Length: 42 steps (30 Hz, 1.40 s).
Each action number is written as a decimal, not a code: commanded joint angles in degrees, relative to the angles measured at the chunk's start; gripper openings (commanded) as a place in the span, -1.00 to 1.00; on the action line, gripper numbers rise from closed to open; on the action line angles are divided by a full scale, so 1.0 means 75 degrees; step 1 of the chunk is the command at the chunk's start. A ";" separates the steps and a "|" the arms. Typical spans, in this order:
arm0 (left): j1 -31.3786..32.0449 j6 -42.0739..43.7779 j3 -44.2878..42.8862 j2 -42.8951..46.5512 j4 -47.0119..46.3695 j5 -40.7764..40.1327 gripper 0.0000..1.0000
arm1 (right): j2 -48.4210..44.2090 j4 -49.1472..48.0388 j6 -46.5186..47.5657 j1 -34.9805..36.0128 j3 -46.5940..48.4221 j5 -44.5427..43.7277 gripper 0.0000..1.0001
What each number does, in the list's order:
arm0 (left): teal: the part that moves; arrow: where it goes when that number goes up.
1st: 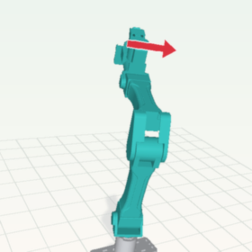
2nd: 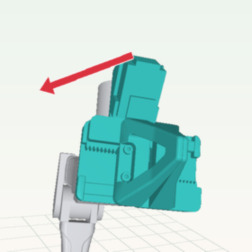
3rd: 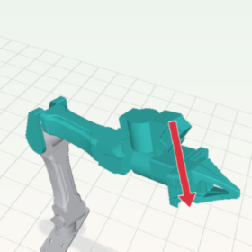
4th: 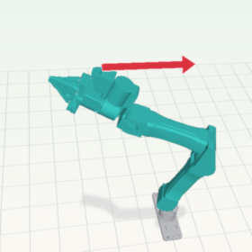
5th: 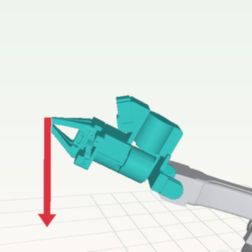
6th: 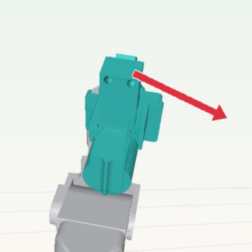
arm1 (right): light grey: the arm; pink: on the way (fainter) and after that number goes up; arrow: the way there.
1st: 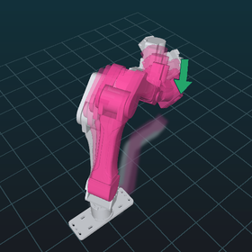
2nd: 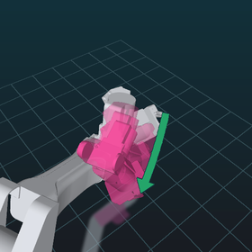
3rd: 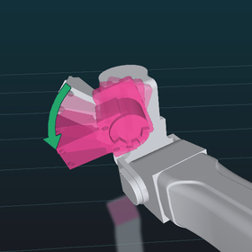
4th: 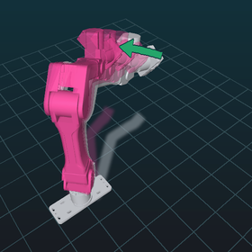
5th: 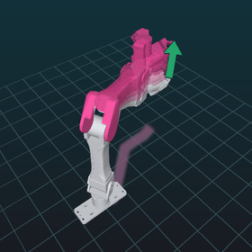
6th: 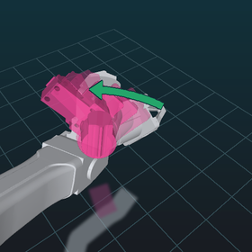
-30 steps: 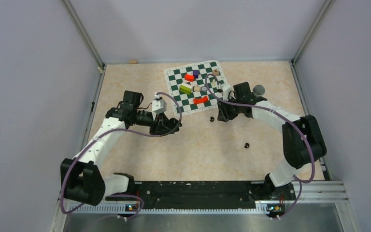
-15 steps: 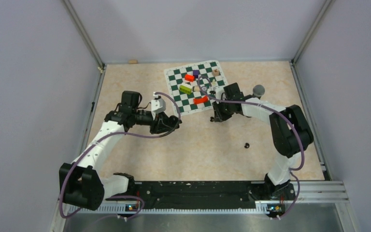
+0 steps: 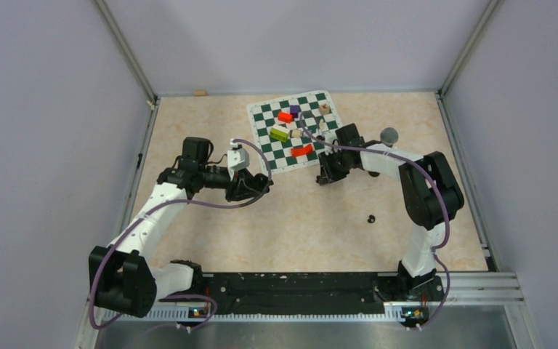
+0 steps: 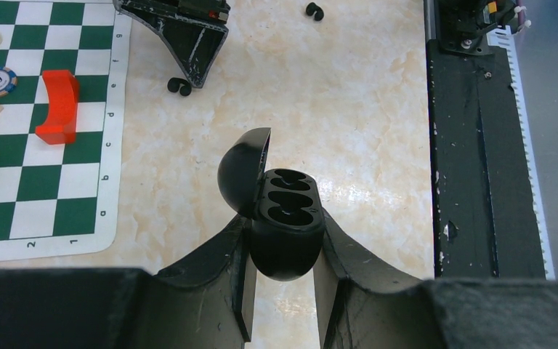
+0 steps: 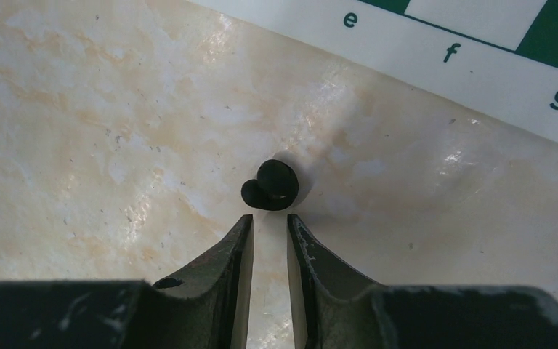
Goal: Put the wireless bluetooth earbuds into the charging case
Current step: Pick up the earbud from the center of the board.
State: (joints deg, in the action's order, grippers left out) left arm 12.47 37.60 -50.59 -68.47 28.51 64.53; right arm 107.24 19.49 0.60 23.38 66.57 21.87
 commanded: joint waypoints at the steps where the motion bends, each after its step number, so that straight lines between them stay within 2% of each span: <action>1: 0.0014 0.0041 0.0042 0.0271 -0.0236 0.0078 -1.00 | 0.0108 -0.0020 -0.0326 -0.0261 0.0245 0.0171 -0.52; 12: 0.0016 0.0053 0.0030 0.0195 -0.0227 0.0085 -1.00 | 0.0402 0.0002 -0.0617 -0.0434 0.0442 0.0496 -0.52; 22: 0.0022 0.0104 0.0018 0.0191 -0.0189 0.0113 -1.00 | 0.0416 -0.0127 -0.0817 -0.0460 0.0378 0.0086 -0.56; 42: 0.0013 0.0190 -0.0005 0.0116 -0.0088 0.0185 -1.00 | 0.0547 -0.0272 -0.0958 -0.0586 0.0310 0.0285 -0.58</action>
State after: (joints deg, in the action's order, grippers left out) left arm 12.47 37.87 -50.33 -67.99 28.49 64.47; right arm 109.69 18.81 -6.24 19.64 68.71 24.71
